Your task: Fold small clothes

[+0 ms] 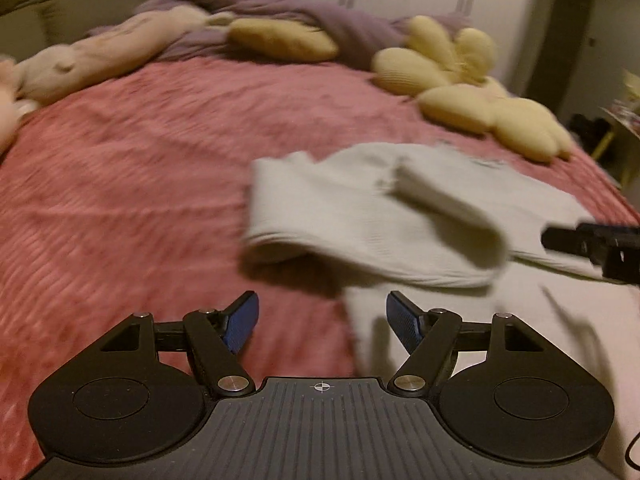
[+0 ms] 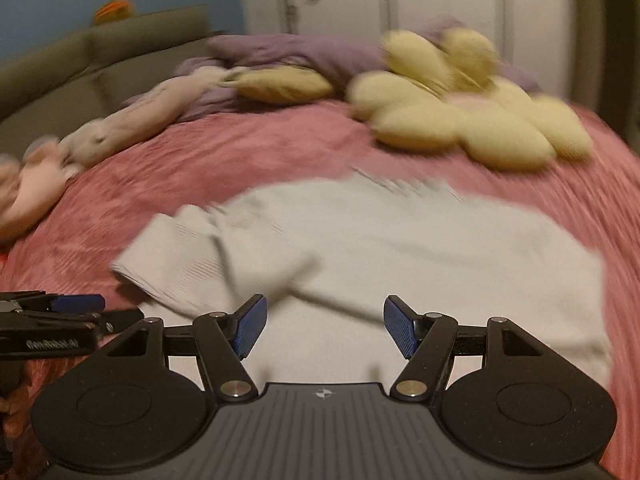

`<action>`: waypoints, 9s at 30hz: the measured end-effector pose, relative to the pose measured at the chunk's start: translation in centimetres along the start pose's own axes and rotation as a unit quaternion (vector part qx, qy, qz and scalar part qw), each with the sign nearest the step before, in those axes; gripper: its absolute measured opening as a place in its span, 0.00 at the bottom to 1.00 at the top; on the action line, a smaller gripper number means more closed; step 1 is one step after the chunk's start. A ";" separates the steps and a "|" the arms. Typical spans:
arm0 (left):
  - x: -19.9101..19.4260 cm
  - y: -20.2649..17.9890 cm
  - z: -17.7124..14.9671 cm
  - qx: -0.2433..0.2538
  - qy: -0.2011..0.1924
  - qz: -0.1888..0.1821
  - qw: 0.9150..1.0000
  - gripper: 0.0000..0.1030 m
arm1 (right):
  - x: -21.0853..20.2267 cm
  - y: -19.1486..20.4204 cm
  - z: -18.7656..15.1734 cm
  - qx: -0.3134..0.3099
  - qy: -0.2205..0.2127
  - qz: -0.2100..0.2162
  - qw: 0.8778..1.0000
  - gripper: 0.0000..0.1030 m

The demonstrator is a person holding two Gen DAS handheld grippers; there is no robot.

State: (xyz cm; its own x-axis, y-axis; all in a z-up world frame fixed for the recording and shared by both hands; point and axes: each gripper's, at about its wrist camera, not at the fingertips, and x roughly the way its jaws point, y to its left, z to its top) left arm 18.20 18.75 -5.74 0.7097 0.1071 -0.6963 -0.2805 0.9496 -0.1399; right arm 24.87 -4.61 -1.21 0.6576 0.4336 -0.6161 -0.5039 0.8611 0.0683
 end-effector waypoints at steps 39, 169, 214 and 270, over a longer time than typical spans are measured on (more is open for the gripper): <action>5.2 -4.6 3.7 0.032 -0.005 0.014 0.999 0.51 | 0.8 -16.6 0.4 0.224 -0.061 -0.090 0.969 0.06; -12.2 -0.6 -10.5 -0.024 0.167 -0.200 0.965 0.14 | -21.2 -12.8 -21.4 0.274 0.136 0.041 0.951 0.08; -1.8 -3.6 1.4 0.087 0.031 -0.149 0.985 0.72 | -9.9 -19.5 -10.0 0.238 0.019 -0.061 0.969 0.34; -0.5 -5.3 10.3 0.058 -0.072 -0.124 0.988 0.13 | -8.4 -17.4 -0.9 0.117 -0.061 -0.105 0.986 0.07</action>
State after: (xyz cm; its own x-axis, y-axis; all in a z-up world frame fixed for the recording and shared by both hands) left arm 25.96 16.69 2.63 0.8347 -0.0997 -0.5416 -0.0165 0.9785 -0.2056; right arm 27.61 -23.49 2.07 0.8038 0.2550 -0.5376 -0.2156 0.9669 0.1362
